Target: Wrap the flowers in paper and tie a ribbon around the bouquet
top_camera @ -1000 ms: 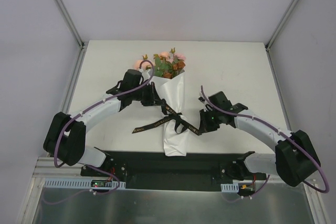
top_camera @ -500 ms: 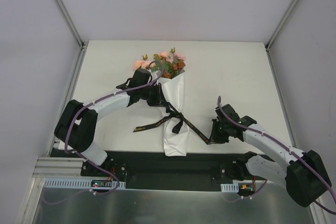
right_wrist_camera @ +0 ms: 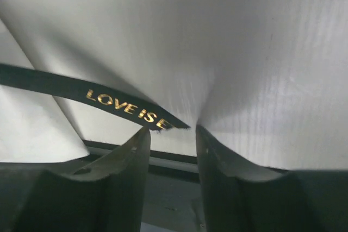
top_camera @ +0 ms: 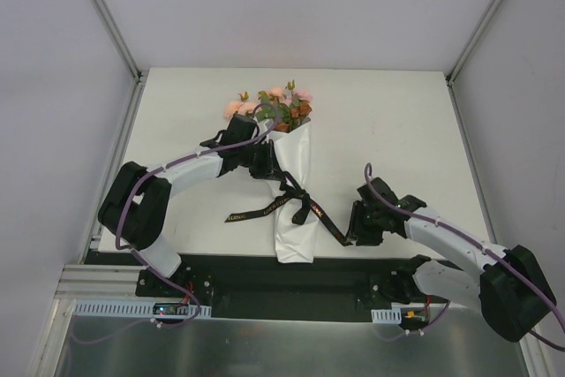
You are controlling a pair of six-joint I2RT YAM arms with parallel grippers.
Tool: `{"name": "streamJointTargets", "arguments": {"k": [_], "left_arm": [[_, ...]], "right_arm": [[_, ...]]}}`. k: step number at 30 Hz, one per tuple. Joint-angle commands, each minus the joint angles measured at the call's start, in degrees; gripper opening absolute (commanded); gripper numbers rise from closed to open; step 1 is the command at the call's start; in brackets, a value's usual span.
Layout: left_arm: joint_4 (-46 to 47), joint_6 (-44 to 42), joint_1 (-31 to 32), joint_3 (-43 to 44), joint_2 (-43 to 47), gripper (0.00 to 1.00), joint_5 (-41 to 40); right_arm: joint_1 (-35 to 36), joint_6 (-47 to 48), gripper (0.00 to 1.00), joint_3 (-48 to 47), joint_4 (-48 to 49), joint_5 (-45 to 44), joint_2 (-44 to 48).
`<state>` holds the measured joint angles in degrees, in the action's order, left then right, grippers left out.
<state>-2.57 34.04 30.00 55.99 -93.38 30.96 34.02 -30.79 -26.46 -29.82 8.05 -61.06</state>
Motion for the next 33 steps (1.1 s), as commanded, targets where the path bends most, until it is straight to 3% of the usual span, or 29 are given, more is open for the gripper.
{"name": "streamJointTargets", "arguments": {"k": [1, 4, 7, 14, 18, 25, 32, 33], "left_arm": [[-0.1, -0.6, 0.0, 1.9, 0.4, 0.00, -0.7], [-0.2, -0.6, 0.0, 1.9, 0.7, 0.00, -0.8], [-0.2, -0.6, -0.1, 1.9, 0.7, 0.00, -1.0], [-0.3, -0.2, 0.0, 1.7, 0.5, 0.00, -1.3], [-0.3, -0.6, 0.0, 1.4, 0.8, 0.00, -1.1], [-0.2, -0.6, 0.0, 0.7, 1.5, 0.00, -0.8], [-0.4, -1.0, 0.1, 0.6, 1.7, 0.00, -0.2], [-0.3, -1.0, 0.1, 0.4, 2.0, 0.09, -0.6]], "right_arm": [[4.6, 6.3, 0.47, -10.2, -8.9, -12.4, 4.6], [10.2, 12.9, 0.55, -15.8, -9.1, -16.7, 7.0], [15.0, 14.0, 0.61, -21.0, -5.0, -17.6, 2.6], [23.9, 1.1, 0.73, -31.4, -3.3, -29.0, -14.9], [26.4, -0.4, 0.72, -33.9, -1.9, -33.4, -20.8], [30.2, -1.5, 0.61, -39.0, -4.7, -37.9, -28.9], [30.6, -1.6, 0.60, -43.0, -6.6, -39.2, -34.2], [30.6, -2.0, 0.60, -43.1, -7.0, -39.3, -34.4]]}}
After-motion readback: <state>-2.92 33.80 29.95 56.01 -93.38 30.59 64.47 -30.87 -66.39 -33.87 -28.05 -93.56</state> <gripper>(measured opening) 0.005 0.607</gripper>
